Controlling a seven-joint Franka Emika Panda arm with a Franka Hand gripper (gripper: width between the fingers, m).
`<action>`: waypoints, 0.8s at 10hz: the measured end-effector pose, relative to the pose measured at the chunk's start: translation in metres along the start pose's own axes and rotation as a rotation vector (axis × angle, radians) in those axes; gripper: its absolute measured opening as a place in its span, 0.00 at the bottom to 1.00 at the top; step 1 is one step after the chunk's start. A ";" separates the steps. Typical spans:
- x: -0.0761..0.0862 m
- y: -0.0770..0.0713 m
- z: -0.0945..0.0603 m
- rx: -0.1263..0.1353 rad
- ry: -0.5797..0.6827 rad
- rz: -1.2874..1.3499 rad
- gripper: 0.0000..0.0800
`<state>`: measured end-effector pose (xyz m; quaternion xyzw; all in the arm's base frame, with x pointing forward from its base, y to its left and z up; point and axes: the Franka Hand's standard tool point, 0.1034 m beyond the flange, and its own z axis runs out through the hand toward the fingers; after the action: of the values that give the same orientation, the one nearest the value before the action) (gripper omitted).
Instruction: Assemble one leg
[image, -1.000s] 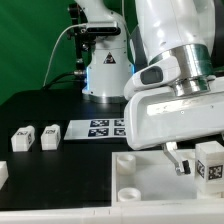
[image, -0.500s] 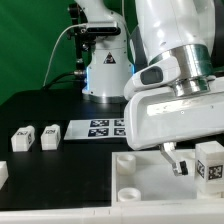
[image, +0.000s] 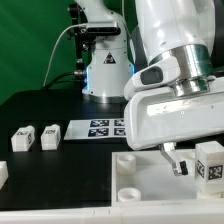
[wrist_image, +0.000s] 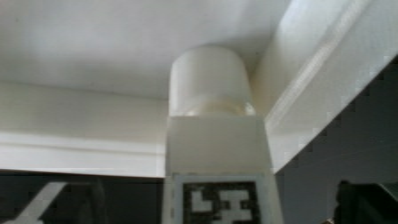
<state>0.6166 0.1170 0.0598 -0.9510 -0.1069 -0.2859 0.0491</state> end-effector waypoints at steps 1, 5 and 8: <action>0.000 0.000 0.000 0.000 0.000 0.000 0.81; 0.008 -0.003 -0.009 0.017 -0.066 -0.005 0.81; 0.016 -0.008 -0.022 0.057 -0.247 -0.006 0.81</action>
Offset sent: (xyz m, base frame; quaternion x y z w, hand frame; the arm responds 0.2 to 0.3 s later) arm 0.0016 -0.0042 0.0146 -0.0088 -0.0251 0.0016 0.9996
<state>0.6162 0.1239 0.0868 -0.9769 -0.1230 -0.1635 0.0617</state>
